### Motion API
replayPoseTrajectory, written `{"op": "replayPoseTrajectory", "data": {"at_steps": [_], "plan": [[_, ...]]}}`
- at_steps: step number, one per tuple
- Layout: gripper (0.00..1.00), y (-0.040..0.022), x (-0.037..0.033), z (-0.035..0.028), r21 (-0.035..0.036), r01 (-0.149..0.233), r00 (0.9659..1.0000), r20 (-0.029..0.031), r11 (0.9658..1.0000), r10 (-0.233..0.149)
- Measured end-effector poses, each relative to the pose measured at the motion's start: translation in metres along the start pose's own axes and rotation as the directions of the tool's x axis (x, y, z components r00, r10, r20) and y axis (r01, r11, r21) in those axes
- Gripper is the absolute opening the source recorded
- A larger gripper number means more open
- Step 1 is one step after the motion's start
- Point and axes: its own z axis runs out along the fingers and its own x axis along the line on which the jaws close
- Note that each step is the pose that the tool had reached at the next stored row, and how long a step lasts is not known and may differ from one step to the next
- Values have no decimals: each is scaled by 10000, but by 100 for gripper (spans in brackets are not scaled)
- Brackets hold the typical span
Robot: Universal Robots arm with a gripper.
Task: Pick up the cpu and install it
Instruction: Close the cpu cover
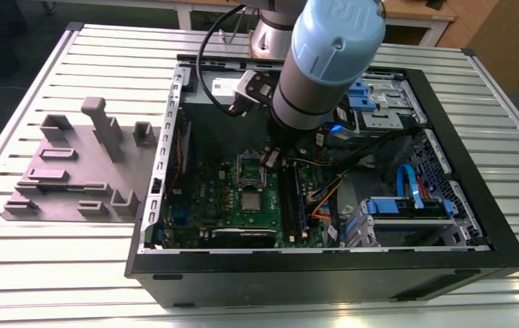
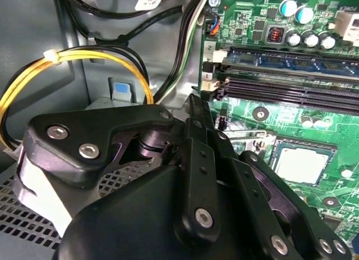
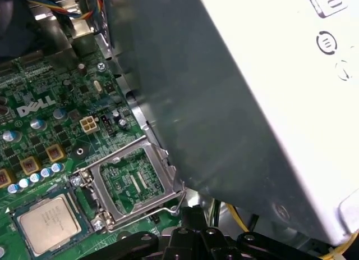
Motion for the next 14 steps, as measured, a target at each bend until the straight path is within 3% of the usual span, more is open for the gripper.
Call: {"op": "replayPoseTrajectory", "data": {"at_steps": [8, 11, 14], "plan": [[11, 37, 24, 10, -26, 5, 10000, 47, 10000, -5], [11, 38, 28, 11, -69, 8, 9999, 128, 10000, -7], [11, 41, 31, 10, -70, 7, 9999, 125, 10000, -6]]}}
